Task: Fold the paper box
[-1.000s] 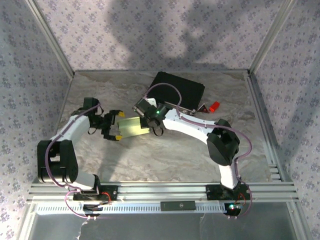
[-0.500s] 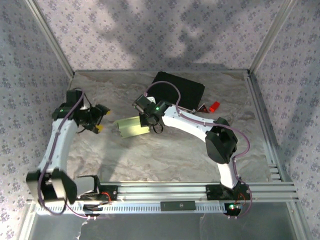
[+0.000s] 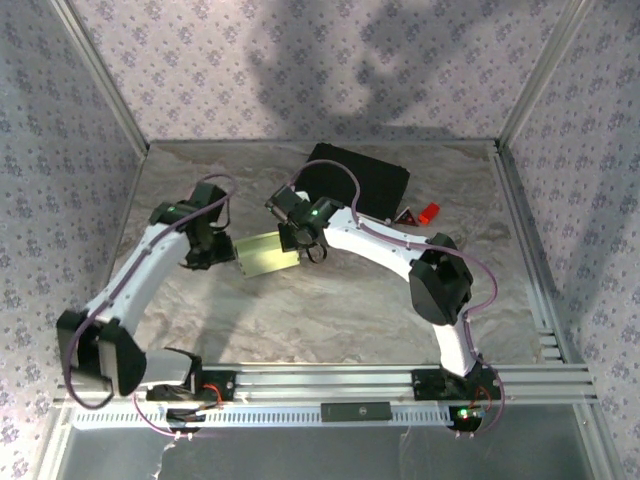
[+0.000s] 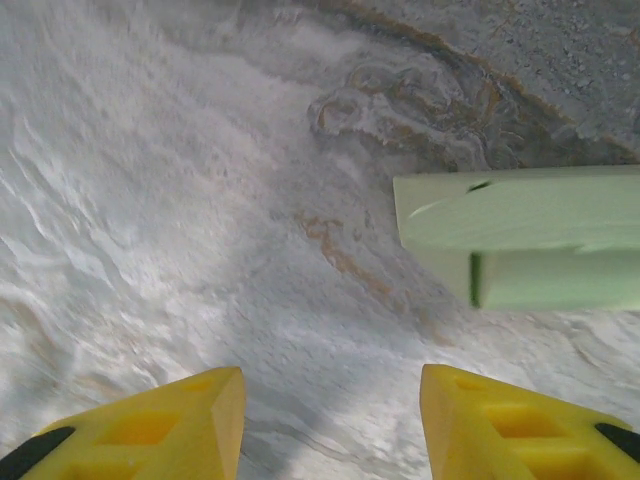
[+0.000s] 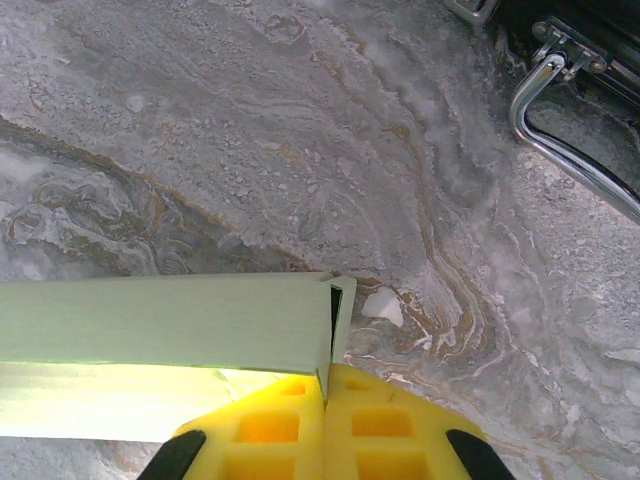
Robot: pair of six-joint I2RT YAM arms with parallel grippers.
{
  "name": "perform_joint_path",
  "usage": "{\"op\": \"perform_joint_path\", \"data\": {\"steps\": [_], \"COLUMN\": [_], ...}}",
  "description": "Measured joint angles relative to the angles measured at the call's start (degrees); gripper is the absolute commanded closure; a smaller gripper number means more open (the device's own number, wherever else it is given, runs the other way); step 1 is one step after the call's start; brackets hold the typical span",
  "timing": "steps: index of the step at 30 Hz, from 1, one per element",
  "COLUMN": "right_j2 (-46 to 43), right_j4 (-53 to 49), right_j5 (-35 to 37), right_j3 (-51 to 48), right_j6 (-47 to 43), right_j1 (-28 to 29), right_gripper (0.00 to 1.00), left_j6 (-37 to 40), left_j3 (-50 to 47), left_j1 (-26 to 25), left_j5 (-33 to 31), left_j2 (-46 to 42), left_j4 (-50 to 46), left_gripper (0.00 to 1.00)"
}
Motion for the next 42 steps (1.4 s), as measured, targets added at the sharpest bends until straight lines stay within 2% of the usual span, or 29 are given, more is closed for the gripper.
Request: {"op": "perform_joint_path", "data": {"steps": [6, 25, 26, 27, 28, 30, 33, 35, 42], "right_j2": [0.44, 0.81, 0.81, 0.81, 0.81, 0.81, 0.81, 0.90, 0.96], "right_j4": [-0.28, -0.48, -0.48, -0.55, -0.70, -0.87, -0.92, -0.94, -0.92], "right_j5": [-0.20, -1.07, -1.07, -1.09, -1.03, -1.18, -1.55, -1.64, -2.21], "right_j3": [0.68, 0.68, 0.68, 0.68, 0.68, 0.68, 0.74, 0.92, 1.01], "right_j6": [-0.44, -0.68, -0.68, -0.68, -0.68, -0.70, -0.87, -0.92, -1.11], "right_j1": [-0.11, -0.48, -0.50, -0.55, -0.59, -0.76, -0.74, -0.74, -0.74], "right_gripper": [1.00, 1.00, 1.00, 1.00, 1.00, 1.00, 1.00, 1.00, 1.00], "left_j6": [3.21, 2.89, 2.62, 2.23, 1.79, 1.27, 1.86, 2.64, 3.34], "left_j3": [1.42, -7.50, -7.96, -8.79, -9.81, -11.50, -12.70, -12.96, -17.11], "left_j1": [-1.49, -1.88, -1.95, -2.08, -2.23, -2.23, -2.71, -2.95, -2.93], "left_j5": [-3.80, -2.93, -2.95, -2.95, -2.99, -1.73, 1.03, 2.29, 2.86], "left_j2": [2.12, -2.64, -3.10, -4.20, -5.99, -10.43, -17.11, -17.94, -11.80], "left_j4": [2.82, 16.11, 16.57, 17.16, 17.40, 17.22, 17.53, 17.57, 20.26], "left_gripper": [0.44, 0.42, 0.41, 0.27, 0.19, 0.14, 0.19, 0.23, 0.18]}}
